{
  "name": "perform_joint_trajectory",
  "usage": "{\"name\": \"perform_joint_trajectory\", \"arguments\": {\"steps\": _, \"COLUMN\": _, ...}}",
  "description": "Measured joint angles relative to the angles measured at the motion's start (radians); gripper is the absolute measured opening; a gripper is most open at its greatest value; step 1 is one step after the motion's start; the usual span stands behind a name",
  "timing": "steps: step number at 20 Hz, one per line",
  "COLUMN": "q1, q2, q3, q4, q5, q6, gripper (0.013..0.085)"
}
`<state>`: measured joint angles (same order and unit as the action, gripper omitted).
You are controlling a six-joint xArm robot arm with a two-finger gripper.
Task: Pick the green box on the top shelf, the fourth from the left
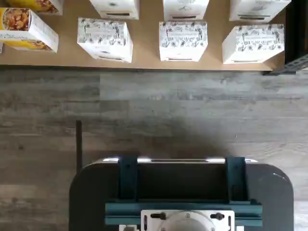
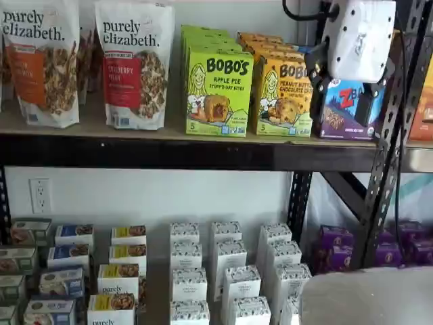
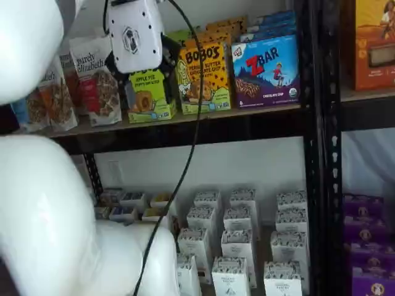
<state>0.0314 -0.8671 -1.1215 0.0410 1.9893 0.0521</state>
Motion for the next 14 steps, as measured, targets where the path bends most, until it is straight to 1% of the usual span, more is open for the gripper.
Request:
{"name": "perform_joint_trajectory", "arguments": {"steps": 1, "q1": -0.019, "q2": 0.000, "q3": 0.000, "q4": 0.021, "q5": 0.002, "q6": -0.011, "gripper": 0.0850}}
{"name": "perform_joint_trajectory", "arguments": {"steps": 2, "q1": -0.102, "q2": 0.000, "q3": 0.003, "q4": 0.107, "q5": 0.009, "q6": -0.050, "gripper": 0.0850}}
{"name": "perform_joint_trajectory", "arguments": {"steps": 3, "q1": -0.133, "q2": -0.004, "q3": 0.007, "q4": 0.145, "q5": 0.006, "q6": -0.068, "gripper": 0.0850}}
{"name": "perform_joint_trajectory", "arguments": {"steps": 4, "q1": -0.141, "q2": -0.006, "q3": 0.009, "q4": 0.158, "q5": 0.002, "q6": -0.074, "gripper": 0.0850}}
{"name": "perform_joint_trajectory", "arguments": {"steps": 6, "q1": -0.141, "q2": -0.007, "q3": 0.009, "q4": 0.163, "q5": 0.001, "q6": -0.074, "gripper": 0.0850}}
{"name": "perform_joint_trajectory", "arguments": {"steps": 9, "q1": -0.126, "q2": -0.008, "q3": 0.011, "q4": 0.154, "q5": -0.006, "q6": -0.065, "gripper": 0.0850}}
{"name": "perform_joint_trajectory", "arguments": {"steps": 11, "q1": -0.110, "q2": -0.013, "q3": 0.015, "q4": 0.144, "q5": -0.016, "q6": -0.054, "gripper": 0.0850}}
{"name": "perform_joint_trajectory", "arguments": {"steps": 14, "q1": -0.071, "q2": -0.025, "q3": 0.028, "q4": 0.120, "q5": -0.048, "q6": -0.030, "gripper": 0.0850}}
